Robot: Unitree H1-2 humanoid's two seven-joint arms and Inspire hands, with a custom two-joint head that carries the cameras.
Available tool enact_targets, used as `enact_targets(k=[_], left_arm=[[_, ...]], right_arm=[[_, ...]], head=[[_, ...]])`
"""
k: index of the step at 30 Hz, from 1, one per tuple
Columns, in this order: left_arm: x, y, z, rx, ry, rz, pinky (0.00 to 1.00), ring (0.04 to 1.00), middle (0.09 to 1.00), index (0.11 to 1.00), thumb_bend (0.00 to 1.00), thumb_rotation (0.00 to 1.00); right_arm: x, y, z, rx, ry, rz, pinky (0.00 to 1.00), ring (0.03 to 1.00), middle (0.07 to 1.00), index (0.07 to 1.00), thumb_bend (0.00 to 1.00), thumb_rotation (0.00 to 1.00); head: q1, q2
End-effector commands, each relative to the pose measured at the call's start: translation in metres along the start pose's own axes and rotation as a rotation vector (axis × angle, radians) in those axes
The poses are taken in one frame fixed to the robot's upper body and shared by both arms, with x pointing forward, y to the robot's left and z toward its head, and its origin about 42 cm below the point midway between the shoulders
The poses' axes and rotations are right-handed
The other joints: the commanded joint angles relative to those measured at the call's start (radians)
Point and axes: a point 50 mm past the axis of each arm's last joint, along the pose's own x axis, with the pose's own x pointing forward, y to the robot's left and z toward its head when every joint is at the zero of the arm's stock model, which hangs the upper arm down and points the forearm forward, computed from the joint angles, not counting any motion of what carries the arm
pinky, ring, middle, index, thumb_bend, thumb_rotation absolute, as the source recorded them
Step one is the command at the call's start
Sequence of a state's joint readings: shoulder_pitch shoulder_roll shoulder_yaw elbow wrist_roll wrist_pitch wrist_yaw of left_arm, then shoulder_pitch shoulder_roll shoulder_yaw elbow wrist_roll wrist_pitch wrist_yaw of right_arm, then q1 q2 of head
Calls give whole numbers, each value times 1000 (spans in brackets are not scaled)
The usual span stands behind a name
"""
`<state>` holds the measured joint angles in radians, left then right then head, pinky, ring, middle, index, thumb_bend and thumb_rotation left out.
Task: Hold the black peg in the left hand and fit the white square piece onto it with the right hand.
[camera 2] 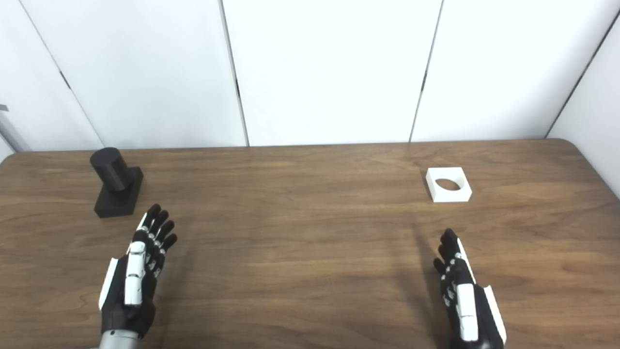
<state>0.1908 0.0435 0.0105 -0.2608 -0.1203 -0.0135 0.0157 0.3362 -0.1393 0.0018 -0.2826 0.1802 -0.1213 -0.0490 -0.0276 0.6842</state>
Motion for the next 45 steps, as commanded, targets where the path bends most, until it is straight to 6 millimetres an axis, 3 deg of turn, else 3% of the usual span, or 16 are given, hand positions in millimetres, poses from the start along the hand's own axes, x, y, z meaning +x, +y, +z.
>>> enact_targets(k=[1,45], left_arm=[[-26,-3,-5,-25,23,25,939,954,968,971,438,998],[-25,-6,-8,6,38,5,906,919,932,940,425,952]], right_arm=[[-8,15,4,57,-22,-18,987,1000,993,980,648,1000],[-7,16,4,55,-15,-23,980,1000,978,977,617,1000]], head=[[-1,1],[15,-14]])
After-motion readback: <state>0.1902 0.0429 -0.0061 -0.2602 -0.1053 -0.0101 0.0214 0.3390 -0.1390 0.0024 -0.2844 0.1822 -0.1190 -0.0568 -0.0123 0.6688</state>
